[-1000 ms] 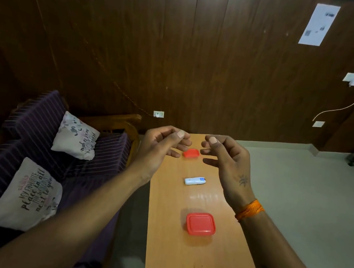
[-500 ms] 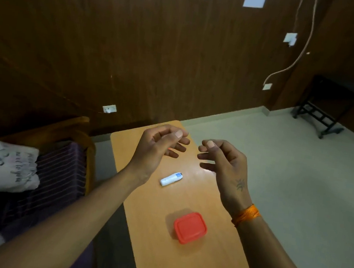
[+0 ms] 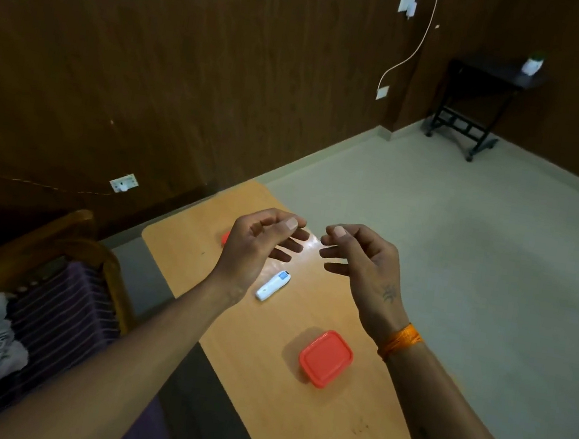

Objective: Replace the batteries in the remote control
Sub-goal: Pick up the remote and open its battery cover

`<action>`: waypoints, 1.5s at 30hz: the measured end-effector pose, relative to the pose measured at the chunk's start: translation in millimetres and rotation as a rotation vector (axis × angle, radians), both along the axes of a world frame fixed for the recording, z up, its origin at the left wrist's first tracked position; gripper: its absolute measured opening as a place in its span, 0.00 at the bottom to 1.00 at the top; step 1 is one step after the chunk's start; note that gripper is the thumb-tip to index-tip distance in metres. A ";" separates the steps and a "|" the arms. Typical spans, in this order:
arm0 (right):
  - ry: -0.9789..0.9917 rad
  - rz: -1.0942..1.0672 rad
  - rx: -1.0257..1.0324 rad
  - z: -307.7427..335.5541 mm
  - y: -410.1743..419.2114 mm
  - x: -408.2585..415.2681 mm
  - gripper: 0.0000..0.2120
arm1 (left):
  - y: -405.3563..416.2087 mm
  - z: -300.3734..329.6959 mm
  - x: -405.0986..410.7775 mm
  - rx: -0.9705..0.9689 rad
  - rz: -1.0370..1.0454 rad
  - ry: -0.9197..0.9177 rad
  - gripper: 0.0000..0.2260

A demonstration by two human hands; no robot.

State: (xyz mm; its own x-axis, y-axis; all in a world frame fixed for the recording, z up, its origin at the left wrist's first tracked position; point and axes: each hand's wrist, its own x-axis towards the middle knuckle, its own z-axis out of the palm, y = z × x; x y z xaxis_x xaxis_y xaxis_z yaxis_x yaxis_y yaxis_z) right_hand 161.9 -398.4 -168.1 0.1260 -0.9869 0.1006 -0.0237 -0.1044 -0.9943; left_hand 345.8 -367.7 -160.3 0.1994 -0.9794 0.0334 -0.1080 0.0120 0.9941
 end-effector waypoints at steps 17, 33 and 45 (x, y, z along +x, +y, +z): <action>0.001 -0.150 -0.011 -4.7 -50.7 28.5 0.11 | -81.8 -4.9 30.3 -0.028 -0.151 0.015 0.10; -0.077 -0.519 0.142 -22.2 -98.7 143.3 0.10 | -200.2 -31.9 133.4 0.081 -0.536 0.026 0.12; -0.066 -0.595 0.213 -49.0 -95.8 171.4 0.11 | -206.5 -54.8 154.0 0.153 -0.583 0.065 0.14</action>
